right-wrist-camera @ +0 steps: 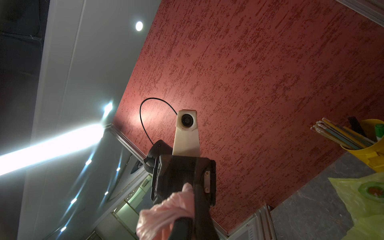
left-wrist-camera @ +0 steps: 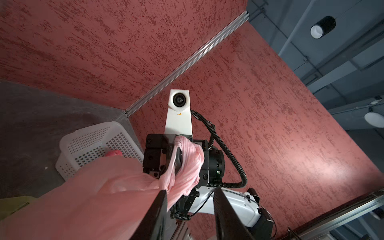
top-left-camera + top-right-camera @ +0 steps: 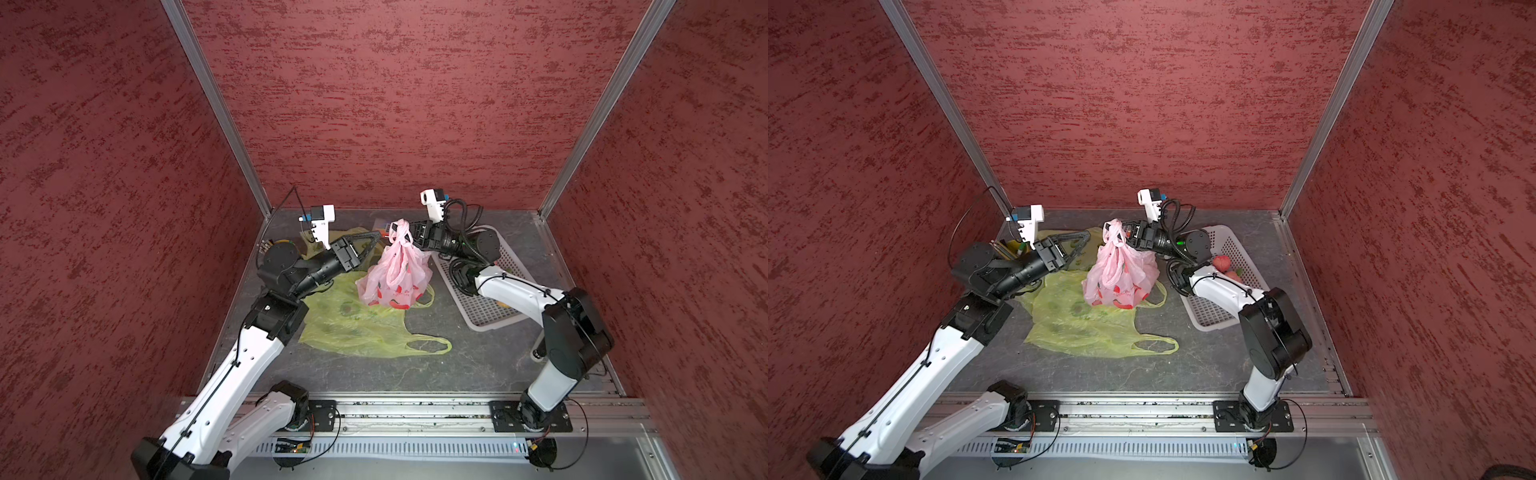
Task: Place the peach into a plastic bag & tie a knot
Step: Cross the plastic bag with the plastic bag, then tie the plastic bag to the plastic bag.
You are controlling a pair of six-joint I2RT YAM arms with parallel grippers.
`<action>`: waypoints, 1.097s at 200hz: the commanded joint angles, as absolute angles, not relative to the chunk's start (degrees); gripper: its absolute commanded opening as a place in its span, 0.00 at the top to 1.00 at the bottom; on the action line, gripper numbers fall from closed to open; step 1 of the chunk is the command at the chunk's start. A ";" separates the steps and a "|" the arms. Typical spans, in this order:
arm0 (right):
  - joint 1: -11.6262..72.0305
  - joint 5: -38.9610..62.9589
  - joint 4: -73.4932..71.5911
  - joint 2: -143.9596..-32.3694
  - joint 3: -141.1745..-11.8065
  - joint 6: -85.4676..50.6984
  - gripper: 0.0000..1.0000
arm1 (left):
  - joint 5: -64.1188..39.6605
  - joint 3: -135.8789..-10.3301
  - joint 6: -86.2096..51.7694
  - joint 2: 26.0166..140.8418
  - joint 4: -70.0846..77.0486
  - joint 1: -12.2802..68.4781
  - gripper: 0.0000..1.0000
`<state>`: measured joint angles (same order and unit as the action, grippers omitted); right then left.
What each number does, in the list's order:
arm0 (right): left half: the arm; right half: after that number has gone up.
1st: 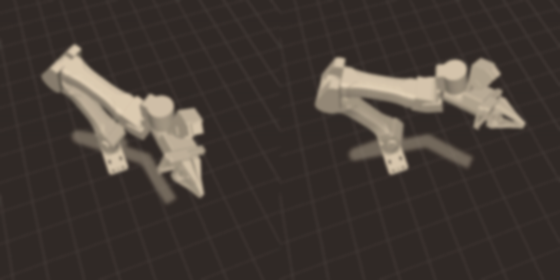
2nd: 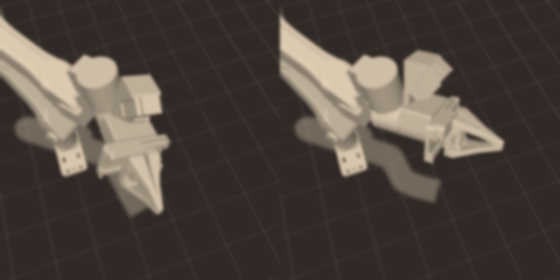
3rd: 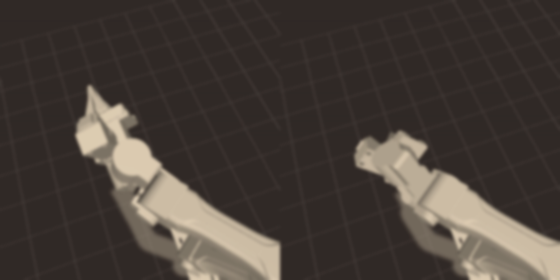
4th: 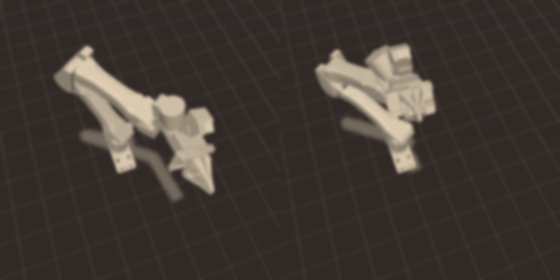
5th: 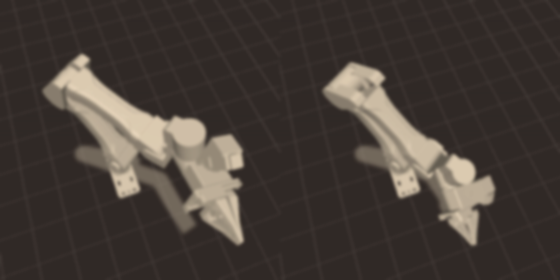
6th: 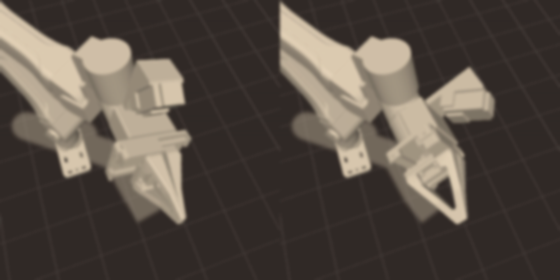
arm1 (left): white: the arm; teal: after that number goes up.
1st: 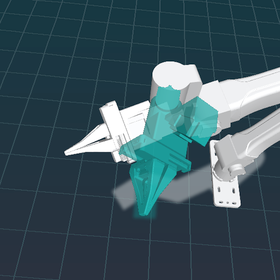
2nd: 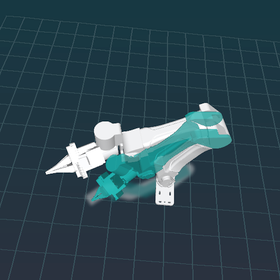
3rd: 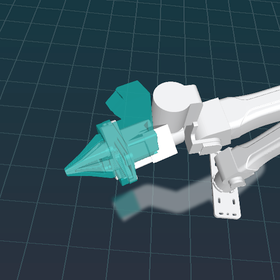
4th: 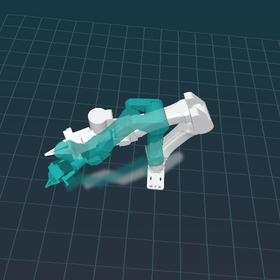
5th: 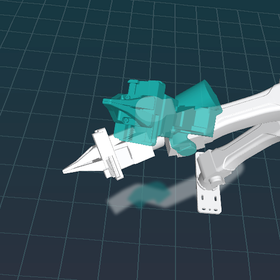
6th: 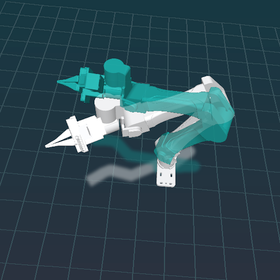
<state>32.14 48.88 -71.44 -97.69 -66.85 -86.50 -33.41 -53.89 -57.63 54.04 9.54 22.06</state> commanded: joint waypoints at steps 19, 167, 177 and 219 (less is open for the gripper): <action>32.03 48.91 -70.30 -95.57 -68.12 -84.16 1.00 | -33.91 -49.75 -68.02 54.53 21.80 22.63 0.60; 32.38 47.55 -70.47 -95.43 -68.03 -84.71 1.00 | -26.36 -46.14 -69.70 58.35 26.85 29.18 0.47; 32.51 47.52 -70.72 -95.43 -68.02 -84.88 1.00 | -26.52 -46.06 -70.22 58.95 29.26 29.15 0.48; 32.63 47.54 -71.24 -95.41 -67.72 -85.21 1.00 | -26.28 -46.09 -71.26 59.85 31.67 29.00 0.49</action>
